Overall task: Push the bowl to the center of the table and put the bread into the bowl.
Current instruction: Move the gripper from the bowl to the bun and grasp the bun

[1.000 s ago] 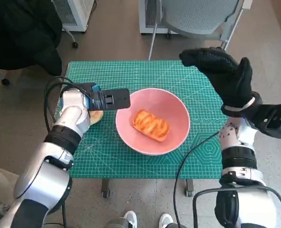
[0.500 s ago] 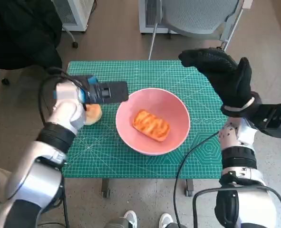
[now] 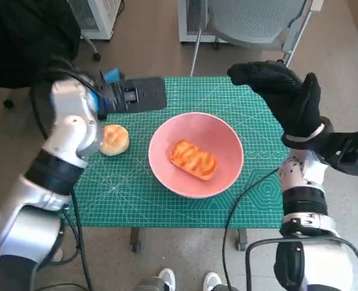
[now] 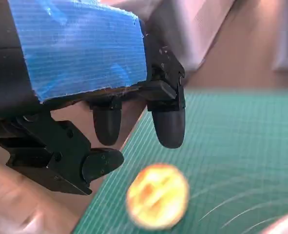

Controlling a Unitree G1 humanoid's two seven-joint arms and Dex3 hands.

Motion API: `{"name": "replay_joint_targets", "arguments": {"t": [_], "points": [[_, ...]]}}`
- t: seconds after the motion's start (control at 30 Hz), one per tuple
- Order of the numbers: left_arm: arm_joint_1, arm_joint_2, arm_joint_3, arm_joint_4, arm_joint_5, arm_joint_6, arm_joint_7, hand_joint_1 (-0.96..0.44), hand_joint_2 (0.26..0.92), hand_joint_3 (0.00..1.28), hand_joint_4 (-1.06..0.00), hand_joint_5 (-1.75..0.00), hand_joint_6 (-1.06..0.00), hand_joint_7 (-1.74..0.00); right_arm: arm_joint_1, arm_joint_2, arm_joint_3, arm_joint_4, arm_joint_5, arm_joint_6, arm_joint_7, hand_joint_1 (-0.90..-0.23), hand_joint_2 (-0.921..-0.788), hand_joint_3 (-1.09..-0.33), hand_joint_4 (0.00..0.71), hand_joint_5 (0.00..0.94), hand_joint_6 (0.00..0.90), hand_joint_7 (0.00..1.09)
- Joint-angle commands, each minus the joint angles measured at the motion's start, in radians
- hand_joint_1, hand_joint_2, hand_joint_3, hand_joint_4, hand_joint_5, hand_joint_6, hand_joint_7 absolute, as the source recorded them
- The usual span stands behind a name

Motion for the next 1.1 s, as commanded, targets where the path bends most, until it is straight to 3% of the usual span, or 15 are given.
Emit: {"name": "replay_joint_targets", "arguments": {"t": [0.03, 0.13, 0.23, 0.67, 0.73, 0.77, 0.83, 0.9, 1.0, 1.1], "points": [[0.035, 0.091, 0.087, -0.332, 0.038, 0.04, -0.075, 0.01, 0.776, 0.4, -0.42, -1.6, -0.78, -0.91, 0.008, 0.0, -0.003, 0.017, -0.001, 0.013, 0.007, -0.718, -0.921, -0.803, 0.198, 0.001, 0.26, 0.0], [0.045, 0.098, 0.099, -0.39, 0.05, 0.047, -0.092, 0.0, 0.863, 0.24, -0.41, -1.59, -0.79, -0.87, 0.007, 0.0, -0.002, 0.014, -0.001, 0.015, 0.007, -0.718, -0.921, -0.803, 0.199, 0.001, 0.26, 0.0], [0.042, 0.106, 0.097, -0.428, 0.066, 0.052, -0.128, 0.0, 0.901, 0.17, -0.42, -1.57, -0.78, -0.86, 0.006, -0.001, -0.002, 0.012, 0.0, 0.016, 0.008, -0.718, -0.921, -0.802, 0.2, 0.001, 0.26, 0.0], [0.169, 0.079, 0.223, -0.574, 0.003, 0.032, -0.104, 0.0, 0.921, 0.11, -0.55, -1.47, -0.7, -0.92, 0.005, -0.002, -0.006, 0.013, 0.005, 0.024, 0.017, -0.712, -0.921, -0.798, 0.196, 0.0, 0.259, 0.0], [0.182, 0.079, 0.228, -0.57, -0.011, 0.04, -0.129, 0.23, 0.857, 0.2, -0.63, -1.35, -0.59, -0.54, 0.005, -0.002, -0.007, 0.012, 0.005, 0.024, 0.019, -0.712, -0.921, -0.798, 0.196, 0.0, 0.259, 0.0], [0.186, 0.08, 0.228, -0.568, -0.018, 0.042, -0.139, 0.17, 0.813, 0.2, -0.53, -1.15, -0.52, -0.45, 0.006, -0.002, -0.007, 0.011, 0.005, 0.025, 0.02, -0.712, -0.921, -0.798, 0.196, 0.0, 0.259, 0.0], [0.194, 0.091, 0.222, -0.562, -0.025, 0.046, -0.169, -0.05, 0.716, 0.13, -0.27, -0.5, -0.33, -0.2, 0.006, -0.002, -0.009, 0.01, 0.006, 0.026, 0.021, -0.712, -0.921, -0.798, 0.196, 0.0, 0.259, 0.0], [0.198, 0.103, 0.208, -0.545, -0.023, 0.05, -0.204, -0.22, 0.681, 0.09, -0.14, -0.25, -0.22, -0.1, 0.008, -0.002, -0.009, 0.01, 0.005, 0.023, 0.021, -0.712, -0.921, -0.798, 0.195, 0.0, 0.259, 0.0], [0.212, 0.109, 0.193, -0.528, -0.006, 0.051, -0.219, -0.4, 0.663, 0.06, -0.04, -0.08, -0.15, -0.04, 0.008, -0.002, -0.01, 0.011, 0.004, 0.022, 0.022, -0.713, -0.921, -0.797, 0.195, 0.0, 0.259, 0.0], [0.234, 0.109, 0.18, -0.511, 0.011, 0.043, -0.206, -0.51, 0.667, 0.05, -0.01, -0.03, -0.13, -0.02, 0.008, -0.002, -0.01, 0.013, 0.003, 0.021, 0.021, -0.713, -0.921, -0.798, 0.194, 0.0, 0.259, 0.0]]}}
